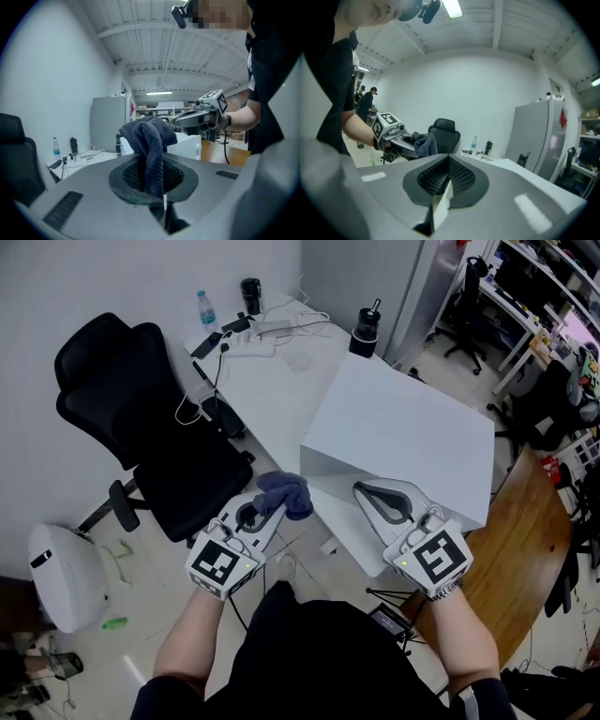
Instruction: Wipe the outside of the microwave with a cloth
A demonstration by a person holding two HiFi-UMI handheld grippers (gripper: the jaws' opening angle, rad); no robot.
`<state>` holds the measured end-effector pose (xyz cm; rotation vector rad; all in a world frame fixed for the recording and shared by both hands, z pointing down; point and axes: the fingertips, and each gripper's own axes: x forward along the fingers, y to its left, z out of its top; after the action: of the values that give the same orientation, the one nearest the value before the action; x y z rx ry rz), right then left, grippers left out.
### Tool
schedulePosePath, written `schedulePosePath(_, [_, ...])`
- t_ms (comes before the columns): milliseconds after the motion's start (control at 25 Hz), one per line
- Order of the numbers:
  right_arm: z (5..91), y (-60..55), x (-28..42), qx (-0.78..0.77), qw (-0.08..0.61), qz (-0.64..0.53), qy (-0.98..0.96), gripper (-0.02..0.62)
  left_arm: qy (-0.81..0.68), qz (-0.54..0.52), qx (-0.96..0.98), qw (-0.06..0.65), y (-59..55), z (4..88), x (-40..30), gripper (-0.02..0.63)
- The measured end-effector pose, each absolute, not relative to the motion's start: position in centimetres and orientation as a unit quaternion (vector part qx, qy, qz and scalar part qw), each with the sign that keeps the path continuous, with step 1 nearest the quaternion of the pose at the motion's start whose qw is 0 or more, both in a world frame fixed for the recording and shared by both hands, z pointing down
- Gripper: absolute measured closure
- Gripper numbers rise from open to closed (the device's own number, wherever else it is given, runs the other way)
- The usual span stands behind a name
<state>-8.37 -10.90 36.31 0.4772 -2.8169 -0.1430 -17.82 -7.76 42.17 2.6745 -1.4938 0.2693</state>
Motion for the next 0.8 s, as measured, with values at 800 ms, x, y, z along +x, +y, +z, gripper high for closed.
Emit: schedulePosePath(800, [35.5,-22.6,-10.1,0.311,0.125,-0.035,-0.941,0.594,-0.447,0.187,0.874,0.048,-22.0,54.4,-21.2,0.575])
